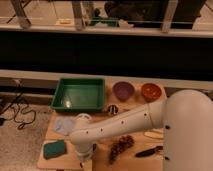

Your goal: Place eraser in plastic cup

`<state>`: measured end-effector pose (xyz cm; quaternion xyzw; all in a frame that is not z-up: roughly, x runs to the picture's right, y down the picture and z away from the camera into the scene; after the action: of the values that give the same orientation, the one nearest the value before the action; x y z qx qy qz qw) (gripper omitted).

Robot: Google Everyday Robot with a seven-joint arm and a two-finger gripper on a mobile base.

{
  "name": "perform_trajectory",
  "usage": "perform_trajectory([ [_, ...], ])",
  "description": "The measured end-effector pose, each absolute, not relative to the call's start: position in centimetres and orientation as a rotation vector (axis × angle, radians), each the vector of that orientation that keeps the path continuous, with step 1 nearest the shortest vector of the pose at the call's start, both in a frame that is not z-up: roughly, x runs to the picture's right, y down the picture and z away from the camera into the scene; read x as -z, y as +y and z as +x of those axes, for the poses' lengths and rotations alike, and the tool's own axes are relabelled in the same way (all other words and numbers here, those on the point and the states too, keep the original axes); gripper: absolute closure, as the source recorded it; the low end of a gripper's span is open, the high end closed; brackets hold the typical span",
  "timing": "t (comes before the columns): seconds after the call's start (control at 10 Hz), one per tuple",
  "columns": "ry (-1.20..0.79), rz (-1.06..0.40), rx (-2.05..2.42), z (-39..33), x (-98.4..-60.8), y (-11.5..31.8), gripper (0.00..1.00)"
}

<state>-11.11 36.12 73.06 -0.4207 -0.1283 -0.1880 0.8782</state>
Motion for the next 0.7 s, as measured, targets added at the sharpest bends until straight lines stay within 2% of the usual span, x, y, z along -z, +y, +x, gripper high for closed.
perform_trajectory([
  [0.6,-0.269,-0.879,0.393,-11.02,-72.73,35.75,0.97],
  [0.7,-0.278,-0.88,0.404,-10.78,-72.85,35.53,1.0],
])
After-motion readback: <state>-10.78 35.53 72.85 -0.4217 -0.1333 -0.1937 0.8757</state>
